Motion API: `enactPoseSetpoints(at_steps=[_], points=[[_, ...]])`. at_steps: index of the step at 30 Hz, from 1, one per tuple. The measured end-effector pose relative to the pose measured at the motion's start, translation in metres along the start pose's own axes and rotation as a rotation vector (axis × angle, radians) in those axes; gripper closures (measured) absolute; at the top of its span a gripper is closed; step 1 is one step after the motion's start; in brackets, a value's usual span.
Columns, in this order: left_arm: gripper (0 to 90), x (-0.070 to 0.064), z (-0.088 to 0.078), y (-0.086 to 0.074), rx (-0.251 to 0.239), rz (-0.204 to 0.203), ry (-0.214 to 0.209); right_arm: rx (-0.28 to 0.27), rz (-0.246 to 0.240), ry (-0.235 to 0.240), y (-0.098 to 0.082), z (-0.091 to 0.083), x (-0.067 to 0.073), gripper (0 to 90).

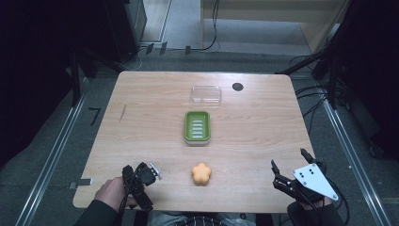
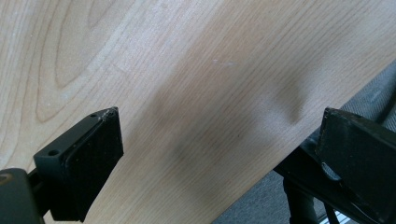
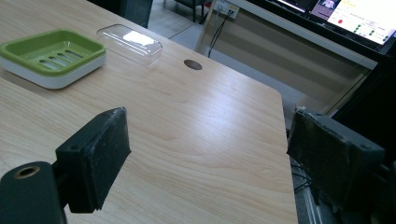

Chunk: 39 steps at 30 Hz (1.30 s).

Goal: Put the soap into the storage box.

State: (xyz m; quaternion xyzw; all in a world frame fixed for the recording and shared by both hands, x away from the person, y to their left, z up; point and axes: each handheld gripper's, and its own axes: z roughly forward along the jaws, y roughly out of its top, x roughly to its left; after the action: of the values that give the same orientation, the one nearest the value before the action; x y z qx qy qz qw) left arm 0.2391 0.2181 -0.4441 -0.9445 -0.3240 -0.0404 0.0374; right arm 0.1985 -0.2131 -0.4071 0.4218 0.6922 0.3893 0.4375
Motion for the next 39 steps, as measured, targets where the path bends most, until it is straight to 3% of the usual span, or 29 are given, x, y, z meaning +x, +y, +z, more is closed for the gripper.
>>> enactPoseSetpoints(at_steps=[9, 13, 15, 21, 39], points=[[0.7, -0.001, -0.001, 0.001, -0.003, 0.007, -0.001, -0.002, -0.002, 0.001, 0.000, 0.000, 0.000, 13.3], [0.7, -0.003, -0.003, 0.000, -0.030, 0.015, -0.006, 0.002, 0.000, 0.003, 0.001, 0.001, 0.001, 13.3], [0.6, -0.003, -0.005, 0.000, -0.065, -0.007, -0.010, -0.001, -0.003, 0.005, 0.001, 0.001, 0.001, 13.4], [0.1, -0.003, -0.007, 0.001, -0.091, -0.028, -0.006, 0.001, -0.005, 0.010, 0.002, 0.002, 0.002, 13.4], [0.0, -0.023, -0.014, 0.039, -0.128, 0.069, 0.009, 0.004, -0.005, 0.011, 0.002, 0.003, 0.002, 13.3]])
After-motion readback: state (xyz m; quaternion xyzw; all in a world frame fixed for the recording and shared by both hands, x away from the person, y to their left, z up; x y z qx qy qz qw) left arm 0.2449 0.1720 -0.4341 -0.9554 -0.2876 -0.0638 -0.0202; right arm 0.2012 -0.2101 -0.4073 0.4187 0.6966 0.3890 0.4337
